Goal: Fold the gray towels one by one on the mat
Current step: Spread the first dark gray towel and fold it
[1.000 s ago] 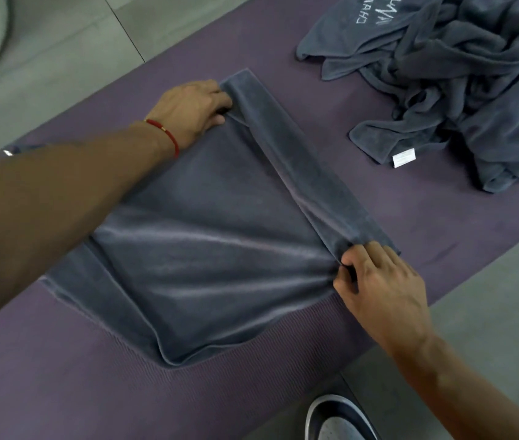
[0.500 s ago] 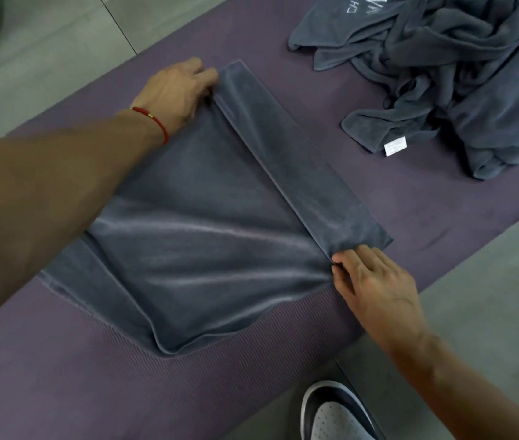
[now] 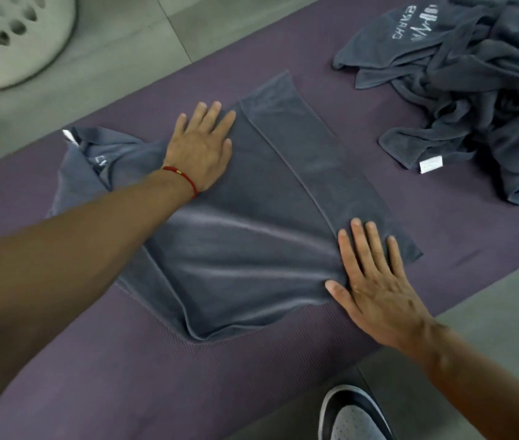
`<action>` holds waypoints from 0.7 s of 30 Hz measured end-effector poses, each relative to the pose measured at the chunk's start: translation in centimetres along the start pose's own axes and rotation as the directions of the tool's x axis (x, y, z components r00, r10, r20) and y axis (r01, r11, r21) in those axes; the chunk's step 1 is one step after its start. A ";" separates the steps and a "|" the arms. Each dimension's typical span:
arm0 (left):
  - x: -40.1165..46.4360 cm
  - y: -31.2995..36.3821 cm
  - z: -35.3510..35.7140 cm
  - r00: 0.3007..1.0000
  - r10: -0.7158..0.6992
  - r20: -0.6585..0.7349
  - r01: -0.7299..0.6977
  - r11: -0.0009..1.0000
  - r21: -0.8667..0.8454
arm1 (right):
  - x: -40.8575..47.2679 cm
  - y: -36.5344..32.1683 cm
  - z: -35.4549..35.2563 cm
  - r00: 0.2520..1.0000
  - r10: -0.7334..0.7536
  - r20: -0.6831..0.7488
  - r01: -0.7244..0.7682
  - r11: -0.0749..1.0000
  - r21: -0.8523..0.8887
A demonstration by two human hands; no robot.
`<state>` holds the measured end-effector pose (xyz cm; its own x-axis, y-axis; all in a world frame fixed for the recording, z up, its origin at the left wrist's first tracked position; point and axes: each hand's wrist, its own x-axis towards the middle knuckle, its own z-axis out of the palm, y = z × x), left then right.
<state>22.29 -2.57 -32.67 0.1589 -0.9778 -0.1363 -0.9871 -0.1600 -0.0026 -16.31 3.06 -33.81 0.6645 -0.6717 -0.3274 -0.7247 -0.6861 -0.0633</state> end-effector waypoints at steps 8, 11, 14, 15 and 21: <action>-15.6 -9.5 -1.4 0.960 -0.267 -0.081 0.270 0.962 0.033 | 1.5 -2.9 -3.8 0.999 0.030 -0.015 -0.031 0.998 -0.049; -21.0 -13.2 -1.7 0.894 -0.448 0.035 0.449 0.889 -0.086 | 4.3 -7.1 -7.5 0.990 -0.142 -0.025 0.138 0.984 -0.114; -24.7 -14.3 -1.9 0.843 -0.487 0.230 0.539 0.765 -0.353 | 8.4 -12.4 -11.9 0.924 -0.363 0.118 0.380 0.906 -0.188; -25.3 -13.8 -2.1 0.837 -0.473 0.274 0.546 0.690 -0.476 | 10.0 -14.2 -13.5 0.883 -0.437 0.171 0.466 0.859 -0.212; -26.7 -10.4 0.1 0.834 -0.536 0.130 0.483 0.594 -0.643 | 20.0 -26.8 -19.6 0.776 -0.605 0.179 0.631 0.743 -0.222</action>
<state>28.35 25.19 -29.11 0.6593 -0.7121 -0.2416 -0.4977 -0.6540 0.5697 19.99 2.53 -20.18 0.9215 -0.0555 -0.3844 -0.0787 -0.9959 -0.0448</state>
